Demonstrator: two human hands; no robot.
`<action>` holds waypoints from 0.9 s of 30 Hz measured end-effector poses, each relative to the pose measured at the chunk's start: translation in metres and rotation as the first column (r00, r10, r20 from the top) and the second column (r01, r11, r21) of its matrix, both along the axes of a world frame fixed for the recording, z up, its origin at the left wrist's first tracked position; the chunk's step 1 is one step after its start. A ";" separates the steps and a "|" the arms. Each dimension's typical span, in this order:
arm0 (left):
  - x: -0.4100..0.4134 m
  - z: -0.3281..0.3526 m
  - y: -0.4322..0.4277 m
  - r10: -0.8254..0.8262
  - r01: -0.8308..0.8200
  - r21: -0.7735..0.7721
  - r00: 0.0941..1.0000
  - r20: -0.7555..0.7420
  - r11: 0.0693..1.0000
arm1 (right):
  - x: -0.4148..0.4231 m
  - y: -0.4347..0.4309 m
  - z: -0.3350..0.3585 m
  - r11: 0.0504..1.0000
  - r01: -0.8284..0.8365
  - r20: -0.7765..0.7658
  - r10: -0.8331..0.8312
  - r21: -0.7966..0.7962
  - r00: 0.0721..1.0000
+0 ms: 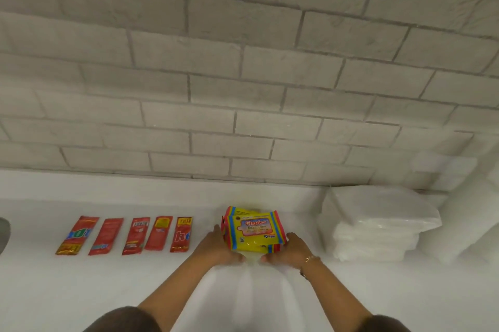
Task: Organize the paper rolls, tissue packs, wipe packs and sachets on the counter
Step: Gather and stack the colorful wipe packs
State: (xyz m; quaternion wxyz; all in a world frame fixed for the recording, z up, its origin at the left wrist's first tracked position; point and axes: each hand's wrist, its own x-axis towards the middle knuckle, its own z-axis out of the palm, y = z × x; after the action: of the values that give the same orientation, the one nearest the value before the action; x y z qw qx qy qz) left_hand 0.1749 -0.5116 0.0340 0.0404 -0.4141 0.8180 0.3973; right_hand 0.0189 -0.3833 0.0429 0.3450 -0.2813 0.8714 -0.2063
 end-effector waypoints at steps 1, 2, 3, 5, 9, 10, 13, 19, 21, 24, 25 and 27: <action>-0.006 0.002 -0.003 -0.044 0.045 -0.031 0.998 0.033 0.998 | -0.002 -0.007 0.001 0.998 -0.064 -0.031 0.064 0.007 0.997; -0.010 0.002 -0.006 -0.078 0.082 -0.053 0.995 0.060 0.995 | -0.003 -0.013 0.000 0.993 -0.121 -0.061 0.121 0.009 0.991; -0.013 0.002 -0.008 -0.096 0.101 -0.063 0.992 0.085 0.993 | -0.003 -0.018 -0.001 0.987 -0.157 -0.075 0.158 0.012 0.985; -0.018 -0.001 -0.011 -0.089 0.097 -0.062 0.989 0.114 0.993 | -0.005 -0.023 -0.003 0.984 -0.174 -0.086 0.176 0.024 0.981; -0.025 -0.006 -0.019 -0.096 0.109 -0.085 0.985 0.140 0.990 | -0.008 -0.031 -0.005 0.996 -0.082 -0.050 0.083 0.027 0.995; -0.027 -0.007 -0.020 -0.110 0.123 -0.092 0.984 0.142 0.988 | -0.008 -0.033 -0.007 0.996 -0.077 -0.064 0.079 0.039 0.995; -0.032 -0.010 -0.020 -0.117 0.141 -0.146 0.980 0.163 0.979 | -0.007 -0.036 -0.012 0.997 -0.048 -0.143 0.058 0.068 0.988; -0.029 -0.016 -0.023 0.060 -0.041 -0.189 0.993 0.097 0.981 | -0.011 -0.034 -0.019 0.996 -0.017 -0.217 0.035 0.084 0.976; -0.025 -0.017 -0.022 0.099 -0.077 -0.209 0.991 0.092 0.975 | -0.015 -0.030 -0.019 0.995 -0.015 -0.242 0.039 0.103 0.969; -0.017 -0.018 -0.019 0.107 -0.075 -0.220 0.985 0.135 0.972 | -0.021 -0.021 -0.018 0.987 -0.040 -0.265 0.080 0.154 0.961; -0.014 -0.019 -0.019 0.092 -0.060 -0.207 0.984 0.150 0.976 | -0.022 -0.019 -0.019 0.986 -0.056 -0.255 0.096 0.160 0.962; -0.013 -0.021 -0.019 0.044 -0.022 -0.137 0.987 0.155 0.990 | -0.024 -0.018 -0.019 0.986 -0.086 -0.194 0.113 0.142 0.975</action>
State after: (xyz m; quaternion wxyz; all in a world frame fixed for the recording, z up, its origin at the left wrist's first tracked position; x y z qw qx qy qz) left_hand 0.1616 -0.5310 0.0129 0.0702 -0.4596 0.8302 0.3076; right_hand -0.0046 -0.4017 0.0240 0.2831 -0.3206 0.8983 -0.1006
